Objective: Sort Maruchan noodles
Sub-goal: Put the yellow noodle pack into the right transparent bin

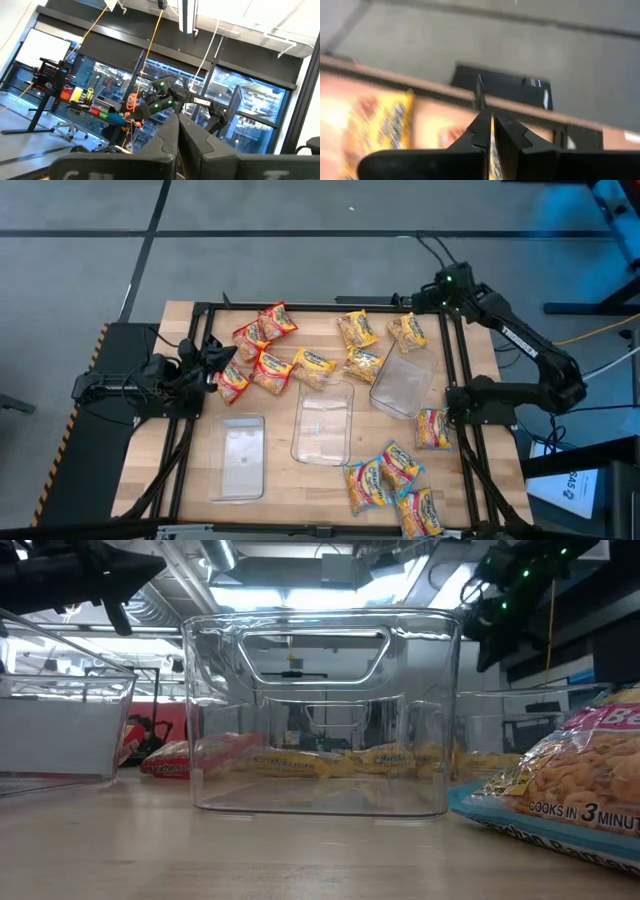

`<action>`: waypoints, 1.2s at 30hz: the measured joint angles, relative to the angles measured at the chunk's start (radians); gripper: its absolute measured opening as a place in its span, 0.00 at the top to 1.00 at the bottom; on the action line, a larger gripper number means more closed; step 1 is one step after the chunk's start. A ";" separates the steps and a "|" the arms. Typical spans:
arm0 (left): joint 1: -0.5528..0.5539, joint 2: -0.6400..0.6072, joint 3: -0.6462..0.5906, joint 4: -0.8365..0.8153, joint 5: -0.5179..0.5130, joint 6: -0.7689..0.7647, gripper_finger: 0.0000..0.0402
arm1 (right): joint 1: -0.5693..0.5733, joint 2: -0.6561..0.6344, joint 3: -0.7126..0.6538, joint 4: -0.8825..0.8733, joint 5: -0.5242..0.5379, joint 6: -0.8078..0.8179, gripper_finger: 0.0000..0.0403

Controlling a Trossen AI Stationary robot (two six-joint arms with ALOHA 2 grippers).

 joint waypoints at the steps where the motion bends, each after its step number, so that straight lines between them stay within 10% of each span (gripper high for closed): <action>1: 0.000 0.000 0.000 0.000 -0.001 0.000 1.00 | 0.000 0.018 0.002 0.003 0.021 -0.002 0.95; 12: 0.000 0.000 0.000 0.000 -0.002 0.000 1.00 | -0.001 0.210 0.002 -0.058 0.037 0.011 0.95; 23: 0.000 0.000 0.000 0.000 -0.002 0.000 1.00 | -0.039 0.418 0.002 -0.066 -0.207 -0.048 0.94; 36: 0.000 0.000 0.000 0.000 -0.002 0.001 1.00 | -0.026 0.467 0.002 -0.018 -0.073 -0.042 0.64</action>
